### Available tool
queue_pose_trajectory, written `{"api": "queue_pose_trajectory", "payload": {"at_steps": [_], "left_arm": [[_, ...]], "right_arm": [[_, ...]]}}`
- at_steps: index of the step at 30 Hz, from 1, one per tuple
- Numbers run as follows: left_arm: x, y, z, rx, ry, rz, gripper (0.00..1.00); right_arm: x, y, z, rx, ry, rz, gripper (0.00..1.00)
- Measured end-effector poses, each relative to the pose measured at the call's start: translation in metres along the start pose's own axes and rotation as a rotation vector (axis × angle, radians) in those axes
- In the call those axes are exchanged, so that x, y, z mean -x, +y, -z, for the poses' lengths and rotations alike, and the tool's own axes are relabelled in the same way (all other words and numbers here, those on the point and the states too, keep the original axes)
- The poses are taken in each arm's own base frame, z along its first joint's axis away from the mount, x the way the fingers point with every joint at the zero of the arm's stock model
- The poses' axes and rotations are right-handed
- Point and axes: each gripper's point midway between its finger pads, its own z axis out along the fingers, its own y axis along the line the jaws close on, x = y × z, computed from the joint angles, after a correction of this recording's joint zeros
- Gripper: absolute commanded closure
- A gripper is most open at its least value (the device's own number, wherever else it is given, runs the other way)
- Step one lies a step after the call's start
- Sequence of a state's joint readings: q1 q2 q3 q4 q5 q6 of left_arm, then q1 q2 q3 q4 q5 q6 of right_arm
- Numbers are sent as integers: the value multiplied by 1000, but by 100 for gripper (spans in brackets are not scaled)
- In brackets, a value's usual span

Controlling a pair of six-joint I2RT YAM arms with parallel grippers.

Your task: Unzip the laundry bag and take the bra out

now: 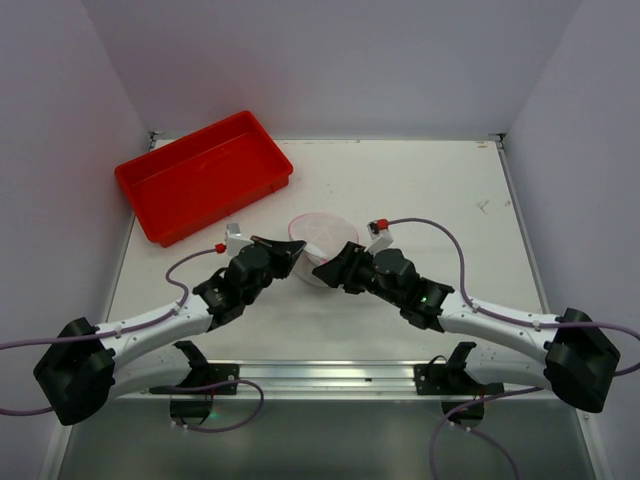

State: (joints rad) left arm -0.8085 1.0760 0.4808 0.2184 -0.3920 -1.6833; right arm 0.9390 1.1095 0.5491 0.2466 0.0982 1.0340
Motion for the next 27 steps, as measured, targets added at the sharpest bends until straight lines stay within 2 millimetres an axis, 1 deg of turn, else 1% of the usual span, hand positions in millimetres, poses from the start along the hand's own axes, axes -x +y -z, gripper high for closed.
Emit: {"api": "queue_pose_trajectory", "payload": {"at_steps": [4,7,14,19,22,27], "left_arm": [[2,-3,0,-4,-10,1,100],[3,-3,-1,-5,-16,2,100],[3,-4,-1,-7,-21,3,100],[3,-4,-1,-8,-20,3,100],[3,-4,-1,-7,-21,2,100],[3,-3,-1,-6,-21,1,100]], "right_arm": [[-11,0,-5,-8,40,16,46],[-16,5,-4,-5,51,37,48],[-7,19,-1,10,31,66,48],[-5,28,-5,26,32,68,48],[-10,27,-8,26,55,69,48],[-15,20,-14,4,69,68,48]]}}
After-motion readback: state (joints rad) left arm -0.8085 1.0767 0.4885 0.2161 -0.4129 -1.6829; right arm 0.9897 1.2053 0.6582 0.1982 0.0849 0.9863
